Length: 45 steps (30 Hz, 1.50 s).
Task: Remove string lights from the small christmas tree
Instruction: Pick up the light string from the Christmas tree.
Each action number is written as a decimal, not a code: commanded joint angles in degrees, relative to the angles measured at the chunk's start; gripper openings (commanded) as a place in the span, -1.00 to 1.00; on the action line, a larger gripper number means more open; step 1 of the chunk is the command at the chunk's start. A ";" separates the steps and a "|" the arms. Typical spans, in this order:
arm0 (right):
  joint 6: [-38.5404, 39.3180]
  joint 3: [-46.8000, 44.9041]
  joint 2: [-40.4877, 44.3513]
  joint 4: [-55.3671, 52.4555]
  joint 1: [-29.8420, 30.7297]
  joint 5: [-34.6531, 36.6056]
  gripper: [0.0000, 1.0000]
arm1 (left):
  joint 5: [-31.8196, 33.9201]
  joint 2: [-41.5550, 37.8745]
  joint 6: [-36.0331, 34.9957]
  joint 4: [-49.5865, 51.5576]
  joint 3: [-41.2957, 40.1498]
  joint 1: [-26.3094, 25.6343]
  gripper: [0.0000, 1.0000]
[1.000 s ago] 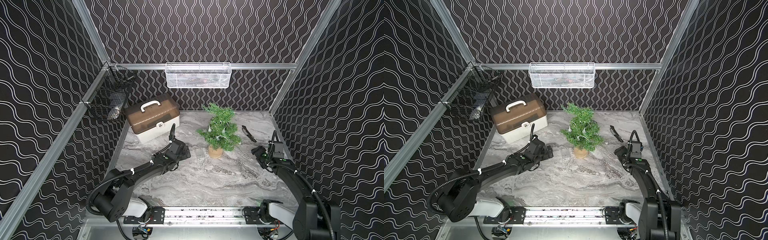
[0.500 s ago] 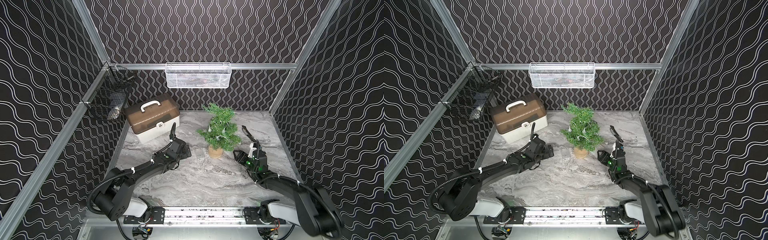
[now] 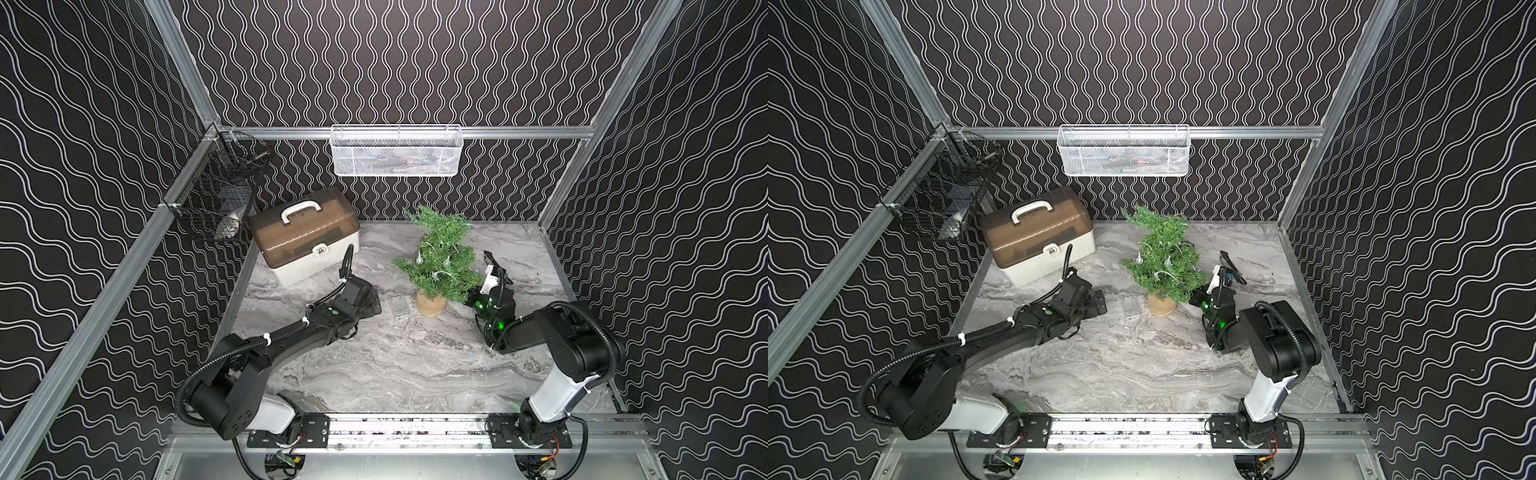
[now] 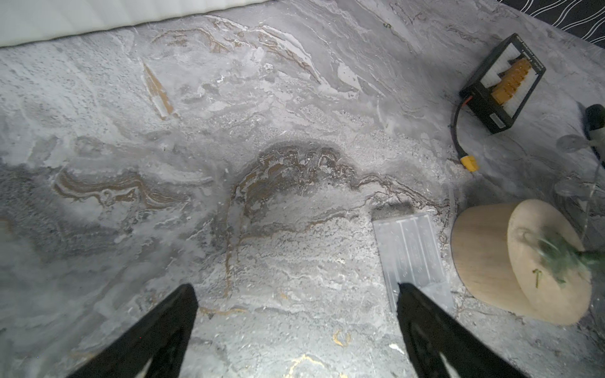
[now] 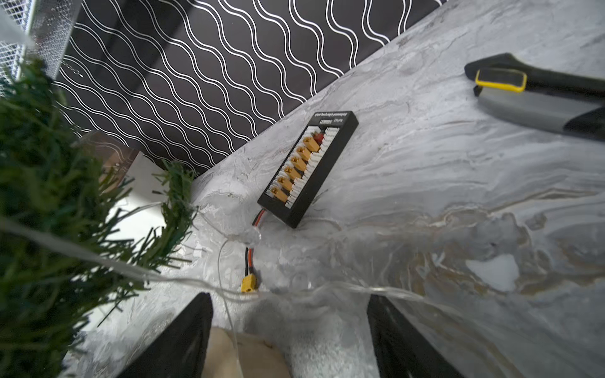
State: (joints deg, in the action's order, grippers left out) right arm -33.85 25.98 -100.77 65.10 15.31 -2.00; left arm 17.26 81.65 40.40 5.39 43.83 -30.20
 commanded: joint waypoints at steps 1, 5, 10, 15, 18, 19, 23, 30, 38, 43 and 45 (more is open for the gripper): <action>0.62 1.30 -1.06 3.78 0.65 0.75 0.51 | 1.67 0.53 -0.50 0.00 0.12 0.00 0.97; 2.06 1.94 -0.41 2.66 2.77 3.10 0.51 | 1.67 1.09 -0.68 0.13 0.28 0.05 0.98; 0.74 4.10 -2.98 3.18 3.18 5.46 0.51 | 1.99 0.96 -0.89 0.12 0.03 0.01 0.98; -1.64 5.12 -5.09 4.57 3.23 8.61 0.34 | 2.99 -0.15 -1.07 0.68 -0.23 0.05 0.98; -1.72 5.23 -4.68 4.30 3.25 8.93 0.08 | 3.44 -0.86 -1.12 0.53 -0.67 0.05 0.98; -1.65 5.10 -4.14 4.02 3.23 9.16 -0.02 | 3.42 -0.88 -1.13 0.49 -0.72 0.03 0.98; -0.26 4.18 -1.04 1.98 3.21 11.22 -0.40 | 3.13 -0.54 -0.97 0.44 -0.59 0.05 0.98; 3.39 4.15 5.85 -3.15 3.08 12.90 -0.80 | 2.76 -0.64 -0.90 0.20 -0.72 0.05 0.98; 7.46 7.05 16.12 -16.59 3.01 16.10 -1.00 | 2.74 -0.81 -0.86 0.22 -0.85 0.05 0.98; 10.73 10.64 20.70 -25.53 2.73 18.95 -1.00 | 2.53 -1.27 -0.76 0.19 -0.85 0.00 0.98; 11.38 12.12 21.63 -28.35 2.54 19.94 -1.00 | 2.60 -1.55 -0.76 0.22 -0.86 -0.01 0.98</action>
State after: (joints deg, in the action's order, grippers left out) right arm -24.73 36.40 -80.25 42.61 17.96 15.38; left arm 19.35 80.86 40.14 5.78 43.09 -30.20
